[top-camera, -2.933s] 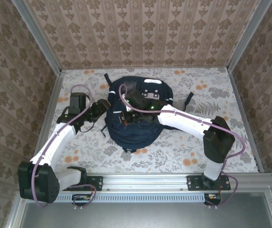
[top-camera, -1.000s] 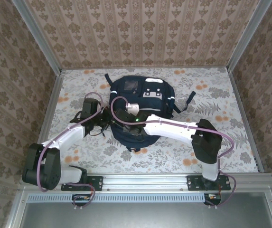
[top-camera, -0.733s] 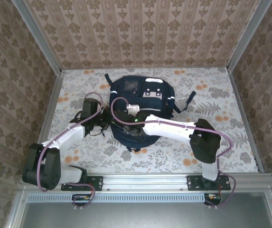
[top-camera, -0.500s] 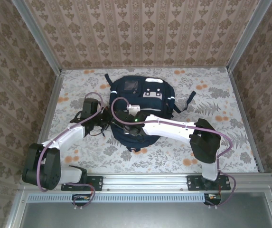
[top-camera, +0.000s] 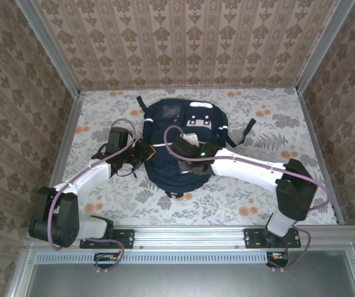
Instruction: Pack the student bag
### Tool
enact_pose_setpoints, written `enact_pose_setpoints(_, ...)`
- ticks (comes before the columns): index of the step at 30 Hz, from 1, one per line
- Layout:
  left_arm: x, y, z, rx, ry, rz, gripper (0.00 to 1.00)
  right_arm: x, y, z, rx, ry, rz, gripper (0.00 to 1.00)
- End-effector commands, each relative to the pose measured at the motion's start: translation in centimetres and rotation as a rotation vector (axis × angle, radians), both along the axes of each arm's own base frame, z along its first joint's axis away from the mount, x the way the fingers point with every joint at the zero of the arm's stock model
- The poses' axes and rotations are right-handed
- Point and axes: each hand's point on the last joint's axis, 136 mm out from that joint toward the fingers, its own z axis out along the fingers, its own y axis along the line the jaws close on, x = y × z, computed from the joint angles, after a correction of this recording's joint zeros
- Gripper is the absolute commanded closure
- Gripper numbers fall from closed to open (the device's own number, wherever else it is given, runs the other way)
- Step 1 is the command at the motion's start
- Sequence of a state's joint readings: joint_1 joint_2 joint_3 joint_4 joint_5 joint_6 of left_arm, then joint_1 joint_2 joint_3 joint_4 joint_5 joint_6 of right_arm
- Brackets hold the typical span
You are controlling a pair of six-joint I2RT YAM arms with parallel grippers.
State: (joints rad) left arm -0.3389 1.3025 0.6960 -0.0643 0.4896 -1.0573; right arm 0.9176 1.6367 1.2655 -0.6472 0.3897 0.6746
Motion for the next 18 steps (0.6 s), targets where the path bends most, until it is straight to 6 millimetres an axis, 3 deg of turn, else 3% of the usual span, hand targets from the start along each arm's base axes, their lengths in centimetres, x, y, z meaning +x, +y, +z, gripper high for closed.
enact_pose_setpoints(1, 1.0, 0.4, 1.2, 0.027, -0.061, -0.010, 1.00, 0.2, -3.1, 1.4, -0.052, -0.039, 0.064, 1.00)
enact_pose_setpoints(8, 1.3, 0.9, 1.3, 0.036, -0.063, 0.001, 1.00, 1.7, -8.0, 1.9, -0.037, -0.050, -0.021, 1.00)
enact_pose_setpoints(18, 1.6, 2.1, 0.9, 0.068, -0.070, 0.013, 1.00, 4.1, -8.6, 1.8, 0.066, -0.003, 0.147, 1.00)
